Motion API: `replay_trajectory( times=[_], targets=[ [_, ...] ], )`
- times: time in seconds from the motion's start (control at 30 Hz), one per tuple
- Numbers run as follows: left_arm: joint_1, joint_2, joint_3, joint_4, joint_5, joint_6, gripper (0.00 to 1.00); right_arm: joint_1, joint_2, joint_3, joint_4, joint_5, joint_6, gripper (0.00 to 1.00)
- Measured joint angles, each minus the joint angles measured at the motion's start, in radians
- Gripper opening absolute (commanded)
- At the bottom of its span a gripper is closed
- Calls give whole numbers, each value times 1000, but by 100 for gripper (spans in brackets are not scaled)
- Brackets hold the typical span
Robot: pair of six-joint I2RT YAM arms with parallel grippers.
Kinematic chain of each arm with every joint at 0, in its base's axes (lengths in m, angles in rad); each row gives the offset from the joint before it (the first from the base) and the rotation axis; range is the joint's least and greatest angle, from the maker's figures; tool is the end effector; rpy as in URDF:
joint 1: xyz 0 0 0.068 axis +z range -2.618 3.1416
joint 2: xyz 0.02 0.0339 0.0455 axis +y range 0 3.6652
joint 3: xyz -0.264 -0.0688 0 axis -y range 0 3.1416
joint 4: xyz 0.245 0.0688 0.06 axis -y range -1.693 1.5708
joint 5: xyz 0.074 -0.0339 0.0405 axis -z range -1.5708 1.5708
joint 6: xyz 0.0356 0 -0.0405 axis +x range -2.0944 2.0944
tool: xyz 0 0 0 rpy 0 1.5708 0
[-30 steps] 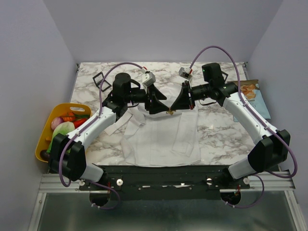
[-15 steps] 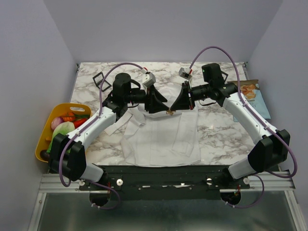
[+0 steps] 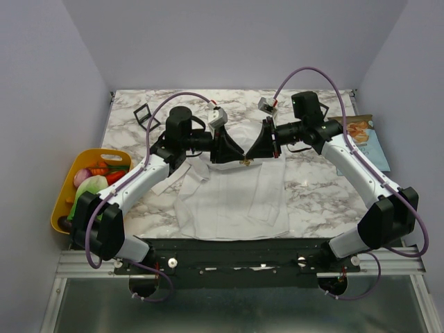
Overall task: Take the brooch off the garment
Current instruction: Close the brooch, then place the brooch in the brooch box.
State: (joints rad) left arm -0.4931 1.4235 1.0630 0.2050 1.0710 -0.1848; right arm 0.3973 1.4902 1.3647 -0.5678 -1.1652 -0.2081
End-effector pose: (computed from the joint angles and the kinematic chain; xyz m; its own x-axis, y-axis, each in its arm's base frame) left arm 0.2685 -0.1798 0.3303 -0.3161 0.0699 -0.9461 0.9487 0.0250 -0.3151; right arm 0.2797 0.1528 0.3492 -0.4104 -0.2606 -0.8739 -0.9088 0.0373 0.4157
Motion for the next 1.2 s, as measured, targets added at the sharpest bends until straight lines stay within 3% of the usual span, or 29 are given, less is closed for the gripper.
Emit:
replay_trajectory(
  times=[0.3, 0.4, 0.43, 0.67, 0.97, 1.2],
  targets=[
    [0, 0, 0, -6, 9, 3, 19, 0, 0, -3, 6, 8, 2, 1],
    [-2, 0, 0, -6, 14, 3, 8, 0, 0, -4, 9, 13, 2, 1],
    [-2, 0, 0, -5, 15, 2, 0, 0, 0, -4, 9, 15, 1, 1],
    [-3, 0, 0, -5, 18, -5, 0, 0, 0, -5, 14, 21, -3, 7],
    [-1, 0, 0, -18, 18, 11, 0, 0, -8, -5, 15, 54, -2, 42],
    [26, -1, 0, -67, -29, 68, 0, -16, -51, -5, 15, 109, -13, 87]
  ],
)
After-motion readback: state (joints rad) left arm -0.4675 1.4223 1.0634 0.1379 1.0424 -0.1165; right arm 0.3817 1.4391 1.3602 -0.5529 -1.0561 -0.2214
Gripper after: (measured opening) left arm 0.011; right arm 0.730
